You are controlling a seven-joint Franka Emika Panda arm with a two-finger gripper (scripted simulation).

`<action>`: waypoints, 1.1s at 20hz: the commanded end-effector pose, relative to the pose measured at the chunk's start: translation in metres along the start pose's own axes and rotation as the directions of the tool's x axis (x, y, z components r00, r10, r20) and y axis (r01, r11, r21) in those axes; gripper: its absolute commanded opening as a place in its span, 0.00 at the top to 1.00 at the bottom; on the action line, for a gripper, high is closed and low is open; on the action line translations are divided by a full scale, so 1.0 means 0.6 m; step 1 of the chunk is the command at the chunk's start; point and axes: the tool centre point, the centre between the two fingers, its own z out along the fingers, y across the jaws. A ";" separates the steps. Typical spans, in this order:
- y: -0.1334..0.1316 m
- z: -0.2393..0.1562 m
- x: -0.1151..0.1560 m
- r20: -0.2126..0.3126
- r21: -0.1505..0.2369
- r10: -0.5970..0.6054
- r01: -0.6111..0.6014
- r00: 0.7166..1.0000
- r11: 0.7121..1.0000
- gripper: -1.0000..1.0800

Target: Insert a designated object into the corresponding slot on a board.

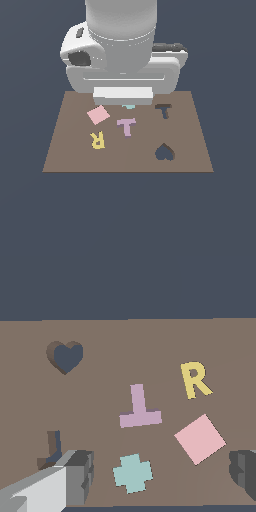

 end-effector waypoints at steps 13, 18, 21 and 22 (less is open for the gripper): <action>-0.003 0.079 0.009 -0.005 0.000 -0.050 0.050 0.999 0.999 0.04; -0.005 0.137 0.018 -0.009 0.000 -0.087 0.087 0.996 0.996 0.04; -0.006 0.161 0.021 -0.011 -0.001 -0.102 0.102 0.995 0.995 0.04; -0.006 0.167 0.022 -0.011 -0.001 -0.106 0.106 0.994 0.994 0.04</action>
